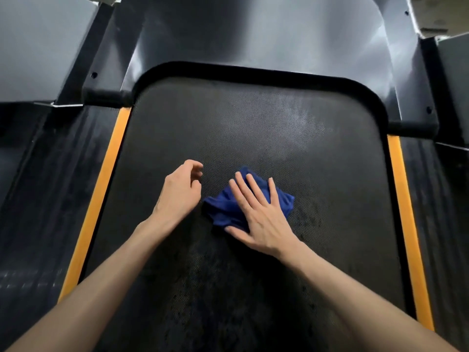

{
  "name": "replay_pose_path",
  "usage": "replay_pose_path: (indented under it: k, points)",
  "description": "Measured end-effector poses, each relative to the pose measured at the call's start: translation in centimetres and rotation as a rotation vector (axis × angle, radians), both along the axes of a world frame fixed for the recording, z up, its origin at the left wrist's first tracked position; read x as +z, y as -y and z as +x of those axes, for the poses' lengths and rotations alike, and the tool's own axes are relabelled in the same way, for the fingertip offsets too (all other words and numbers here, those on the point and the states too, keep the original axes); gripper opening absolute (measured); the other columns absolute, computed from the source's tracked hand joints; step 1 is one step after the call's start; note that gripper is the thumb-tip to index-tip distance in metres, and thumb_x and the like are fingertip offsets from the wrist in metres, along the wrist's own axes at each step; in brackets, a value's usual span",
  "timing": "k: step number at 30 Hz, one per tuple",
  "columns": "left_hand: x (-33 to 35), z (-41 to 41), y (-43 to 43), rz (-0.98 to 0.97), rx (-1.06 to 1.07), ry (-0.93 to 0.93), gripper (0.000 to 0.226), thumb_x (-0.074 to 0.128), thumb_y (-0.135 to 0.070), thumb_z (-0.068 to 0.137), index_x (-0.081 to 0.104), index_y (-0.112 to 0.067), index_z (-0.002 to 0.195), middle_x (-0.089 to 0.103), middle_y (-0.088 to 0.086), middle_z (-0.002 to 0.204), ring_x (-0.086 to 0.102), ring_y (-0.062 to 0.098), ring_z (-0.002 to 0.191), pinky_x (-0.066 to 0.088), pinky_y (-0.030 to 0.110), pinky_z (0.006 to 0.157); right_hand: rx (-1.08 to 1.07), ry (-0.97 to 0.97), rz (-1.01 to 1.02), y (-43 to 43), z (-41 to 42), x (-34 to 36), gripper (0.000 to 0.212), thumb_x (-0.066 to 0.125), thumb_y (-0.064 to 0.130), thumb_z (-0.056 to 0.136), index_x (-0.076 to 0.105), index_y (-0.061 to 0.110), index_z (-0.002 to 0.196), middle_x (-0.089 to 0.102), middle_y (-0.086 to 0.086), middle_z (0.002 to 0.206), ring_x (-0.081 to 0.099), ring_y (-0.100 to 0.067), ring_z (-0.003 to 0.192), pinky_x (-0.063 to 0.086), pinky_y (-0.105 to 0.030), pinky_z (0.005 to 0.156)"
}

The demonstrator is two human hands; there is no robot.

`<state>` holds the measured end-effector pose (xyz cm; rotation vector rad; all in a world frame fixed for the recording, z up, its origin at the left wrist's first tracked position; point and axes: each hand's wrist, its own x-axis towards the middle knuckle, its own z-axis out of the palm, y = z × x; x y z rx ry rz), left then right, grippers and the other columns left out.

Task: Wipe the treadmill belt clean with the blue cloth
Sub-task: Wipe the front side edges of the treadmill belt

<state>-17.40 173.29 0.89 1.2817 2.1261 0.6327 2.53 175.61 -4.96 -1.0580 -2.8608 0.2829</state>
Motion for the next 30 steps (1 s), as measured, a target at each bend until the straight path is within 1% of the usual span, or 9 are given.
replay_pose_path:
  k: [5, 9, 18, 20, 23, 25, 26, 28, 30]
  points:
    - [-0.2, 0.0, -0.3, 0.006, 0.019, 0.009, 0.036, 0.044, 0.004, 0.085, 0.057, -0.012, 0.115, 0.065, 0.002, 0.106, 0.059, 0.013, 0.1, 0.037, 0.015, 0.09, 0.13, 0.044, 0.086, 0.1, 0.1, 0.1, 0.065, 0.039, 0.063, 0.089, 0.026, 0.038, 0.147, 0.016, 0.0, 0.158, 0.006, -0.043, 0.143, 0.004, -0.073, 0.104]
    - [-0.1, 0.3, -0.4, 0.004, 0.006, 0.013, 0.036, 0.045, 0.005, 0.084, 0.057, -0.011, 0.115, 0.065, 0.003, 0.106, 0.06, 0.015, 0.101, 0.038, 0.017, 0.092, 0.282, 0.033, 0.102, 1.0, 0.8, -0.6, 0.054, 0.036, 0.055, 0.094, 0.028, 0.04, 0.146, 0.021, 0.006, 0.157, 0.008, -0.043, 0.143, 0.007, -0.072, 0.104]
    - [1.1, -1.5, -0.4, 0.044, 0.026, -0.017, 0.036, 0.046, 0.005, 0.086, 0.056, -0.01, 0.117, 0.064, 0.002, 0.108, 0.058, 0.013, 0.105, 0.037, 0.016, 0.091, 0.301, -0.036, 0.079, -2.6, 1.5, -1.2, 0.047, 0.036, 0.034, 0.096, 0.04, 0.026, 0.143, 0.035, 0.003, 0.151, 0.029, -0.023, 0.14, 0.02, -0.042, 0.113]
    - [1.2, -1.8, -0.2, 0.033, 0.03, -0.017, 0.036, 0.047, 0.004, 0.087, 0.056, -0.011, 0.119, 0.063, 0.002, 0.111, 0.057, 0.012, 0.106, 0.036, 0.015, 0.091, 0.082, -0.047, 0.123, -7.1, 2.1, -1.2, 0.049, 0.036, 0.033, 0.093, 0.044, 0.021, 0.14, 0.04, -0.002, 0.148, 0.037, -0.025, 0.136, 0.026, -0.045, 0.11]
    - [1.4, -2.3, 0.3, 0.037, 0.038, -0.044, 0.037, 0.047, 0.004, 0.087, 0.056, -0.011, 0.119, 0.063, 0.003, 0.114, 0.056, 0.012, 0.108, 0.036, 0.017, 0.094, -0.533, -0.06, 0.066, -12.8, 1.8, -0.3, 0.056, 0.022, 0.038, 0.093, 0.04, 0.019, 0.143, 0.035, -0.005, 0.151, 0.031, -0.027, 0.139, 0.022, -0.045, 0.112]
    - [1.5, -2.5, 0.4, 0.031, 0.038, -0.052, 0.037, 0.047, 0.003, 0.088, 0.055, -0.011, 0.12, 0.062, 0.003, 0.116, 0.055, 0.013, 0.11, 0.036, 0.017, 0.094, -0.681, -0.096, 0.039, -11.5, -1.1, 0.5, 0.057, 0.02, 0.037, 0.093, 0.038, 0.017, 0.144, 0.034, -0.006, 0.151, 0.03, -0.026, 0.14, 0.022, -0.043, 0.11]
    - [1.6, -2.6, 0.4, 0.027, 0.034, -0.058, 0.037, 0.047, 0.003, 0.088, 0.055, -0.011, 0.12, 0.061, 0.003, 0.116, 0.055, 0.013, 0.11, 0.036, 0.017, 0.093, -0.588, -0.117, 0.058, -8.9, -2.7, 0.4, 0.055, 0.025, 0.033, 0.092, 0.04, 0.015, 0.142, 0.039, -0.008, 0.148, 0.036, -0.028, 0.136, 0.027, -0.044, 0.106]
    - [1.7, -2.8, 0.2, 0.034, 0.011, -0.08, 0.037, 0.047, 0.004, 0.086, 0.055, -0.01, 0.12, 0.062, 0.004, 0.117, 0.056, 0.016, 0.111, 0.036, 0.018, 0.094, -0.195, -0.11, 0.06, -1.0, -4.8, 0.0, 0.051, 0.035, 0.03, 0.088, 0.04, 0.016, 0.138, 0.045, -0.007, 0.143, 0.044, -0.031, 0.129, 0.031, -0.043, 0.1]
    - [1.5, -3.0, 0.2, 0.037, -0.003, -0.105, 0.037, 0.047, 0.005, 0.084, 0.056, -0.008, 0.118, 0.062, 0.006, 0.115, 0.056, 0.017, 0.111, 0.035, 0.017, 0.093, 0.149, -0.07, -0.018, 6.2, -4.7, -0.1, 0.05, 0.036, 0.034, 0.092, 0.038, 0.024, 0.142, 0.039, 0.001, 0.149, 0.036, -0.024, 0.137, 0.024, -0.039, 0.108]
